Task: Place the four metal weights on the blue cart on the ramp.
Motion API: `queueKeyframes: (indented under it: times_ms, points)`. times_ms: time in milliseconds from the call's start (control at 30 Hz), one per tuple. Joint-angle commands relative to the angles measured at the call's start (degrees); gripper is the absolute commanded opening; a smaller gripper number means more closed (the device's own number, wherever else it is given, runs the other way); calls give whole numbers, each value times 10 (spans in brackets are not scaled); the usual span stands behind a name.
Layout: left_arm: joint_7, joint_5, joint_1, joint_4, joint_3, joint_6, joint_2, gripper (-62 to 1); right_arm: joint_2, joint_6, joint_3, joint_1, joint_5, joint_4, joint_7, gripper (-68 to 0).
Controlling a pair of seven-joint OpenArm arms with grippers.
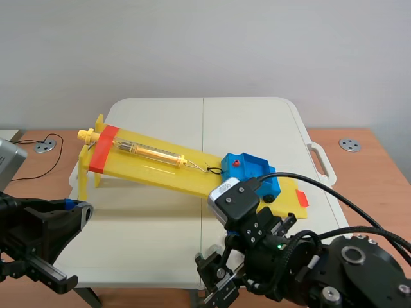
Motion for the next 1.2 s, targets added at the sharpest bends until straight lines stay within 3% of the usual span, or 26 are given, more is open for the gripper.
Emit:
queueKeyframes:
  times_ms: [0,267,433,633,933,1167]
  points:
    - [-59,-42,-2,39,-9,-21,2,-583,-13,-22,3,45,21,13,73,-281]
    - [-59,-42,-2,39,-9,-21,2,-583,-46,-25,1,67,12,-37,90,-298]
    - [-59,-42,-2,39,-9,-21,2,-583,-48,-25,-10,68,-1,-45,101,-298]
    - [-59,-42,-2,39,-9,-21,2,-583,-48,-46,-28,83,-10,-76,110,-298]
    - [-59,-42,-3,39,-9,-21,2,-583,-67,-46,-32,107,-15,-113,116,-298]
    - [-59,-42,-3,39,-9,-21,2,-583,-75,-46,-32,110,-15,-134,116,-348]
